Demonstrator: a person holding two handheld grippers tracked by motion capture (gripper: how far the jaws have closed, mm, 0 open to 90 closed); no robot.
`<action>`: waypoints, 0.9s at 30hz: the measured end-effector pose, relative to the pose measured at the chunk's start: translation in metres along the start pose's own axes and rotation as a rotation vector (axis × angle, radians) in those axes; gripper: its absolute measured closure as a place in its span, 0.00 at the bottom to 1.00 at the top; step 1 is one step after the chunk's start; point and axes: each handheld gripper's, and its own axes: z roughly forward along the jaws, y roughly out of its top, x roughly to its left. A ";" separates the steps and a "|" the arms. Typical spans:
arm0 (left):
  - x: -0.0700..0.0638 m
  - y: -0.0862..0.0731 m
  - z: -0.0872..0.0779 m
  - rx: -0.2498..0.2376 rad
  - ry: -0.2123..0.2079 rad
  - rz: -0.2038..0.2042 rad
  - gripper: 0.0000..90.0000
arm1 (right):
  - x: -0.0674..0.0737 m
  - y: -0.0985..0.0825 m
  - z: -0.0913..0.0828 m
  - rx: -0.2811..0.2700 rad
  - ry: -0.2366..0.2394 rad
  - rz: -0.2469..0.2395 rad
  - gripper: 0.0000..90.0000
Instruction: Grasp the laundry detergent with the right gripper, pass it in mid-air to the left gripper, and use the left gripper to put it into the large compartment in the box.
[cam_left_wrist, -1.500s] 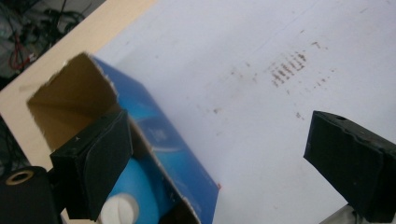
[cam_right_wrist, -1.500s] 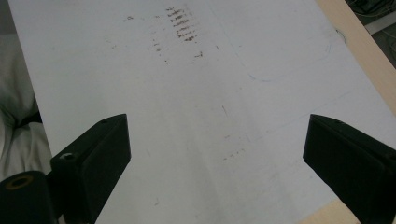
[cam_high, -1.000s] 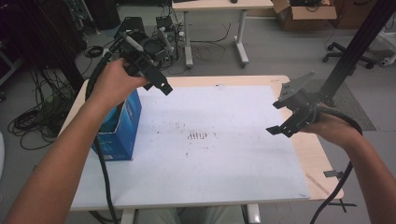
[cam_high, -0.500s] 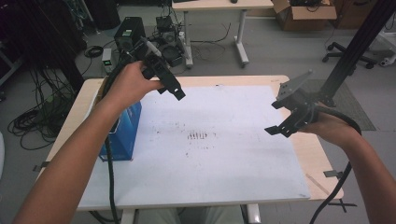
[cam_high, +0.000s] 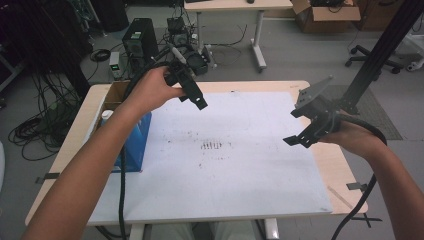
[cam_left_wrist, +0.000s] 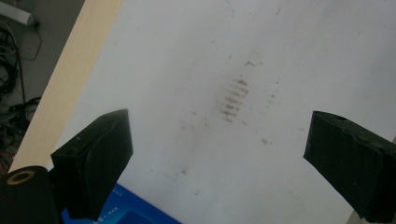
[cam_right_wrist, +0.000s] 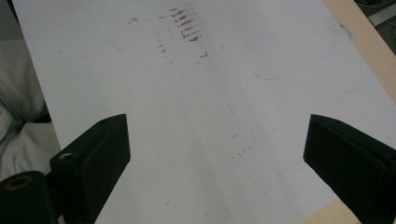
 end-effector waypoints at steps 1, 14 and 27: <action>-0.001 0.001 0.001 0.001 0.001 0.010 0.09 | 0.000 0.000 0.000 -0.001 0.000 0.001 0.08; -0.010 0.012 0.013 0.004 -0.028 0.083 0.09 | -0.001 0.006 0.002 0.006 0.002 -0.007 0.08; -0.014 0.019 0.020 0.013 -0.045 0.109 0.09 | -0.001 0.002 0.004 0.011 0.005 -0.004 0.08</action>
